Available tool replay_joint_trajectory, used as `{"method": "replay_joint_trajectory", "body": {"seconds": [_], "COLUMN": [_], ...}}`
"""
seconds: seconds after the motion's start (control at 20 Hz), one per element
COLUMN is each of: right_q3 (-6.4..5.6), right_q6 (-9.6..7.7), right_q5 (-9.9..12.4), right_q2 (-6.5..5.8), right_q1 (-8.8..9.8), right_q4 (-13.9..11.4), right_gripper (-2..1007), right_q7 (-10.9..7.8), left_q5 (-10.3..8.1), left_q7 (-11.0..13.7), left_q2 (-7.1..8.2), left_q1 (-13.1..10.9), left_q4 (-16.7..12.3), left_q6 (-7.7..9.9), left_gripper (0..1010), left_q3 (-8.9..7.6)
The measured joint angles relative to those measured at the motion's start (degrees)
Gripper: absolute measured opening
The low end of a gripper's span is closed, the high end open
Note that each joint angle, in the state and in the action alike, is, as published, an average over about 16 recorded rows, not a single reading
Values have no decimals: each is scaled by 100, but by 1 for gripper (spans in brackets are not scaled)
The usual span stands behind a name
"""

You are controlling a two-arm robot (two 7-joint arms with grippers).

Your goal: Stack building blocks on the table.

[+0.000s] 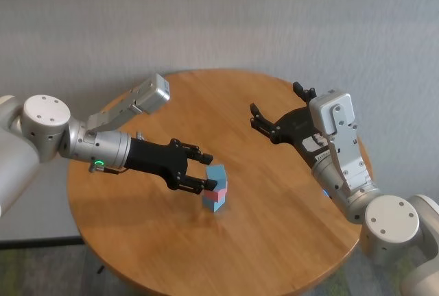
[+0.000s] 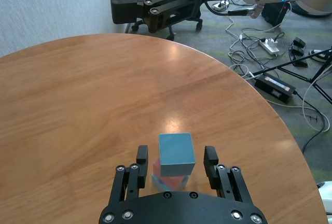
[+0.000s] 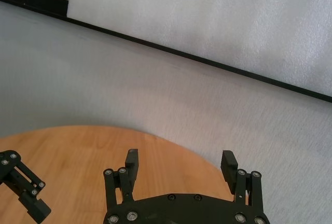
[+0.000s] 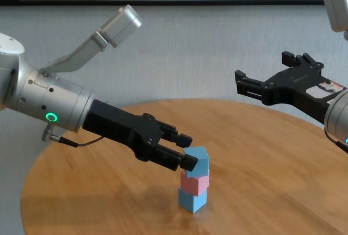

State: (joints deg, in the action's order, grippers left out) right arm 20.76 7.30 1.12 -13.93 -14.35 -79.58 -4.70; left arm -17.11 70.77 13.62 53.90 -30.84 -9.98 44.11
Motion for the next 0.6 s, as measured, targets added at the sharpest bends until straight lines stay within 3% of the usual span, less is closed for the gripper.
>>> {"method": "replay_joint_trajectory", "body": {"seconds": [0.35, 0.6], "right_q3": [0, 0], "right_q6": [0, 0], "right_q5": [0, 0], "right_q2": [0, 0], "right_q1": [0, 0], "right_q4": [0, 0], "right_gripper": [1005, 1005], "right_q7": [0, 0], "left_q5": [-149, -387], "left_q7": [-201, -633], "left_q2": [120, 294], "left_q1": [-113, -312], "left_q4": [-401, -934], "left_q6": [70, 208], "left_gripper": [858, 949], "left_q3": [-149, -397]}}
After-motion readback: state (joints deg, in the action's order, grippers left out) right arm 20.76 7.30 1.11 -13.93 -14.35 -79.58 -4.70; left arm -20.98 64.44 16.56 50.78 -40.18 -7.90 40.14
